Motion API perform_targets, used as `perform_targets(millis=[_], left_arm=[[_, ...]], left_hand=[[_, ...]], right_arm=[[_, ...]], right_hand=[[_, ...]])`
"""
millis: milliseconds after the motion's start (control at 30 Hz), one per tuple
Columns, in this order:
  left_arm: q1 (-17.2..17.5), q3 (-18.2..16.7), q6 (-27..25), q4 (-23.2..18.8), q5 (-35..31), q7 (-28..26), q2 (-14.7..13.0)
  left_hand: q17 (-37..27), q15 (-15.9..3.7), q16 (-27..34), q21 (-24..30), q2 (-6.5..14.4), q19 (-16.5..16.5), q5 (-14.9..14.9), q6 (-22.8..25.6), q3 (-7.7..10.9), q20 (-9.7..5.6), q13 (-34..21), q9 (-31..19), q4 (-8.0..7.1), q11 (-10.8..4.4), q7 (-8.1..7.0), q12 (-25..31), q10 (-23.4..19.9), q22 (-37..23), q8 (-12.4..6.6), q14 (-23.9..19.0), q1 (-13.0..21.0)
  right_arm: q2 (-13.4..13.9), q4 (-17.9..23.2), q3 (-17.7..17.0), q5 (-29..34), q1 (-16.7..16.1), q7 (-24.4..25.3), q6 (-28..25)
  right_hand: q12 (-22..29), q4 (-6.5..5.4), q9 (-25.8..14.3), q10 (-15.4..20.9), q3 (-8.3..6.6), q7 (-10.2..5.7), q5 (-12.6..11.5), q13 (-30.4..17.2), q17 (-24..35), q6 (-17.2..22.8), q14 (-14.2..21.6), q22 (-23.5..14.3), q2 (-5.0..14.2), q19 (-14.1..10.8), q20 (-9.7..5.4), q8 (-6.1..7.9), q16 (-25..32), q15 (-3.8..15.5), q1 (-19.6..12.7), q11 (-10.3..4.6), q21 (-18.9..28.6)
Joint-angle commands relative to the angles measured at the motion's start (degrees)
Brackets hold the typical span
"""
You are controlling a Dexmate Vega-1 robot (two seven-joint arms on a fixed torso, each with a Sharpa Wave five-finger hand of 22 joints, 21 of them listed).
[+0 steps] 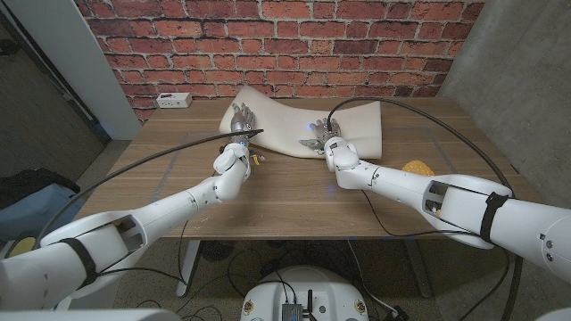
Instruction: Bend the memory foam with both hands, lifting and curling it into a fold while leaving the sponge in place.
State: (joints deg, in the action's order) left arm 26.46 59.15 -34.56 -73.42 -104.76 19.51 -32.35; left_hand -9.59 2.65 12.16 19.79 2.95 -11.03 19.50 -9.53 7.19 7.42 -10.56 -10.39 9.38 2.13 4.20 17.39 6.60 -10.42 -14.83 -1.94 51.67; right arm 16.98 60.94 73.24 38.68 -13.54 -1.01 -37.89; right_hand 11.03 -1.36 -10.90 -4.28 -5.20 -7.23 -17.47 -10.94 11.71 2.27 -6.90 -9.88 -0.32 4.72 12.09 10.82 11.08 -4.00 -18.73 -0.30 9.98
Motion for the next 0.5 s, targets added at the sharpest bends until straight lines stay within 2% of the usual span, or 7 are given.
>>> perform_targets(millis=[33,100,133,233,300,433,500], left_arm=[[-4.1,6.6,-10.2,18.7,5.3,-23.4,6.7],[-4.8,7.6,-11.4,20.6,7.3,-26.0,7.4],[-5.1,8.1,-11.9,21.5,8.5,-27.5,7.8],[-6.1,9.6,-13.0,23.5,11.6,-31.2,8.4],[-6.7,10.9,-13.6,23.9,13.1,-32.6,8.3],[-7.7,12.6,-15.3,25.5,16.4,-37.8,8.7],[-8.0,13.0,-16.0,26.1,18.4,-41.0,8.8]], left_hand=[[0.0,-7.88,0.4,2.9,3.1,-9.2,-1.3,10.1,6.76,-4.35,0.1,0.1,0.92,-5.05,-3.33,1.4,-14.9,-0.8,-0.87,-13.7,12.7],[0.1,-9.66,0.2,4.9,3.9,-12.5,-2.7,15.0,8.88,-5.83,0.1,0.0,0.87,-7.92,-4.26,1.2,-18.8,-1.3,-1.26,-17.8,16.2],[0.1,-10.41,0.1,5.5,4.1,-13.1,-3.5,16.7,9.58,-6.17,0.1,0.0,0.80,-8.03,-4.65,1.4,-21.1,-1.5,-1.26,-19.6,17.2],[0.1,-13.97,-0.2,9.0,4.3,-15.5,-7.3,28.5,11.81,-8.80,0.0,-0.1,0.19,-12.33,-9.39,1.6,-29.9,-2.3,-2.63,-27.2,19.2],[-0.1,-15.13,-0.4,11.3,4.9,-16.4,-8.8,36.7,13.23,-9.99,0.0,-0.2,-0.11,-13.57,-12.74,1.8,-36.5,-2.6,-3.70,-31.5,19.3],[-0.7,-16.16,-0.3,14.9,5.4,-17.2,-9.1,51.5,15.41,-11.42,-0.6,-0.5,0.04,-13.66,-16.05,2.0,-47.3,-2.3,-6.54,-38.1,19.3],[-1.2,-16.49,0.7,16.1,5.8,-16.9,-8.9,56.5,15.99,-11.38,-1.2,-0.7,0.25,-13.65,-16.16,2.4,-51.9,-2.0,-7.77,-41.8,20.0]], right_arm=[[0.8,0.5,-0.5,-0.3,-0.3,0.2,0.0],[0.9,0.6,-0.7,-0.4,-0.3,0.2,0.1],[1.0,0.7,-0.7,-0.4,-0.4,0.3,0.2],[1.3,0.9,-0.9,-0.4,-0.5,0.6,0.5],[1.4,1.0,-0.9,-0.4,-0.6,0.7,0.5],[1.7,1.5,-1.0,-0.2,-0.7,0.8,0.6],[1.9,1.9,-1.0,-0.2,-0.9,0.7,0.7]], right_hand=[[0.5,0.41,-0.1,0.5,-0.15,-0.08,-0.1,-0.1,0.1,0.6,0.3,-0.1,-0.30,0.3,0.26,0.38,0.4,-0.08,-0.7,-0.12,0.4],[0.5,0.45,-0.1,0.6,-0.16,0.04,-0.1,-0.1,0.1,0.9,0.4,-0.1,-0.28,0.3,0.25,0.49,0.5,-0.01,-0.8,-0.09,0.5],[0.5,0.47,-0.1,0.6,-0.16,0.03,-0.1,-0.1,0.0,1.0,0.5,-0.1,-0.27,0.3,0.25,0.53,0.5,0.02,-0.8,-0.07,0.5],[0.7,0.56,-0.1,1.1,-0.18,0.20,-0.2,-0.1,0.0,1.6,0.8,-0.1,-0.20,0.2,0.22,0.75,0.6,0.14,-0.9,-0.11,0.6],[0.9,0.69,-0.1,1.7,-0.22,0.21,-0.3,0.0,-0.1,2.5,1.2,-0.1,-0.11,-0.2,0.16,1.05,0.8,0.21,-1.1,-0.13,0.8],[1.1,0.88,0.0,2.5,-0.28,0.31,-0.4,0.0,-0.2,3.1,1.8,-0.2,0.02,-0.8,0.08,1.21,1.1,0.21,-1.3,-0.14,1.1],[1.2,1.03,0.0,3.1,-0.32,0.34,-0.5,0.0,-0.2,3.7,2.5,-0.2,0.10,-1.4,0.07,1.36,1.4,0.52,-1.5,0.04,1.3]])
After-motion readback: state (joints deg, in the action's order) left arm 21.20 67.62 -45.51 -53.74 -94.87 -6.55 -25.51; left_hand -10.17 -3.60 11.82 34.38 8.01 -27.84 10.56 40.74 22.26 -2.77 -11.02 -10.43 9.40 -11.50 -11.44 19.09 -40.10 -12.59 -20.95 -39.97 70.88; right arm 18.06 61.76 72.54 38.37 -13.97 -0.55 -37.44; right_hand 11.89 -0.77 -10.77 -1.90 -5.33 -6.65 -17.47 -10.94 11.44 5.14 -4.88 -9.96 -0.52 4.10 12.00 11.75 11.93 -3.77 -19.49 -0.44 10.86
